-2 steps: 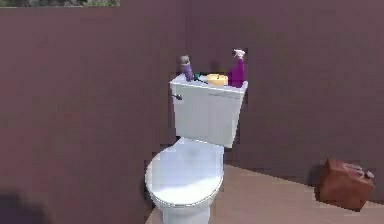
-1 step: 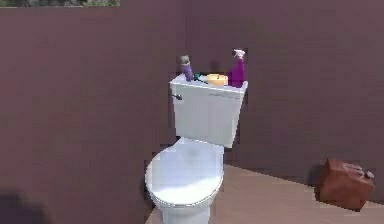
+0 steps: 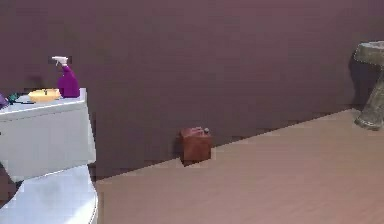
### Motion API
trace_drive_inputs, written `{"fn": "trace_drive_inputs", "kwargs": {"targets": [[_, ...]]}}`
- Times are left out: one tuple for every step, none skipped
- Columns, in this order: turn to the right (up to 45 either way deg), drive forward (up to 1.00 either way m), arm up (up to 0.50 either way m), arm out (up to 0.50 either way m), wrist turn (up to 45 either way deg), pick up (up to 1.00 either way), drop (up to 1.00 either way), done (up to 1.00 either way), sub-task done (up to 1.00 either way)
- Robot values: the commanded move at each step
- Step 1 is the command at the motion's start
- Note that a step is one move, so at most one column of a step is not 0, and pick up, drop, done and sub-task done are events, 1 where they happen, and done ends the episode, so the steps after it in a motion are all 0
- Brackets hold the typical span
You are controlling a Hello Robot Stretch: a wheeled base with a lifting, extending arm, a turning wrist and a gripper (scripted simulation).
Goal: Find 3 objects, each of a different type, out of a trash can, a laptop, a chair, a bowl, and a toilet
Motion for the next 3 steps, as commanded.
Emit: {"fn": "trace_drive_inputs", "kwargs": {"targets": [[45.0, 0.00, 0.00, 0.00, 0.0, 0.00, 0.00, 0.00, 0.00], [45.0, 0.00, 0.00, 0.00, 0.0, 0.00, 0.00, 0.00, 0.00], [0.0, 1.00, 0.00, 0.00, 0.0, 0.00, 0.00, 0.00, 0.00]]}}
